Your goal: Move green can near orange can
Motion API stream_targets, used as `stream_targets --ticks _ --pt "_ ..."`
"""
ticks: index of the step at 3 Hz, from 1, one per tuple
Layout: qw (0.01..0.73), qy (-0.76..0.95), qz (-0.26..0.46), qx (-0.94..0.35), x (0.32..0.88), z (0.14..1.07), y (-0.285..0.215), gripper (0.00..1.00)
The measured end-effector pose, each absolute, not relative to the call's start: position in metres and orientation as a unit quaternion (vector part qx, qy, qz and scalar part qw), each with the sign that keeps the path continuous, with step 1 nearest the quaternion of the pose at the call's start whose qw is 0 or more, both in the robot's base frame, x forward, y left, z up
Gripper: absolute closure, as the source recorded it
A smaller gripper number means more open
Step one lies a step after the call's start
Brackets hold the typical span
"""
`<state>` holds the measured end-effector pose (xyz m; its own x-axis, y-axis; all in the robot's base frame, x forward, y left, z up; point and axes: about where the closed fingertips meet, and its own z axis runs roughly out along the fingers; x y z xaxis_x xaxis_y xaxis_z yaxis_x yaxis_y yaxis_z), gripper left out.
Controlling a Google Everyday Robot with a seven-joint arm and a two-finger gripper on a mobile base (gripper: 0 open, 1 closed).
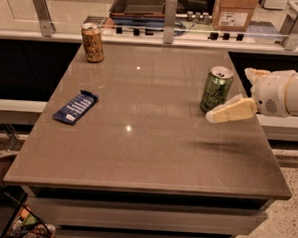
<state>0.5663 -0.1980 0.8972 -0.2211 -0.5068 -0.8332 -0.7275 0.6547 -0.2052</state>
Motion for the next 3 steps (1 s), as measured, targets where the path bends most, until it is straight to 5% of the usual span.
stream_targets --ticks 3 --pt "0.572 0.722 0.183 -0.343 0.596 0.885 -0.185 0.00"
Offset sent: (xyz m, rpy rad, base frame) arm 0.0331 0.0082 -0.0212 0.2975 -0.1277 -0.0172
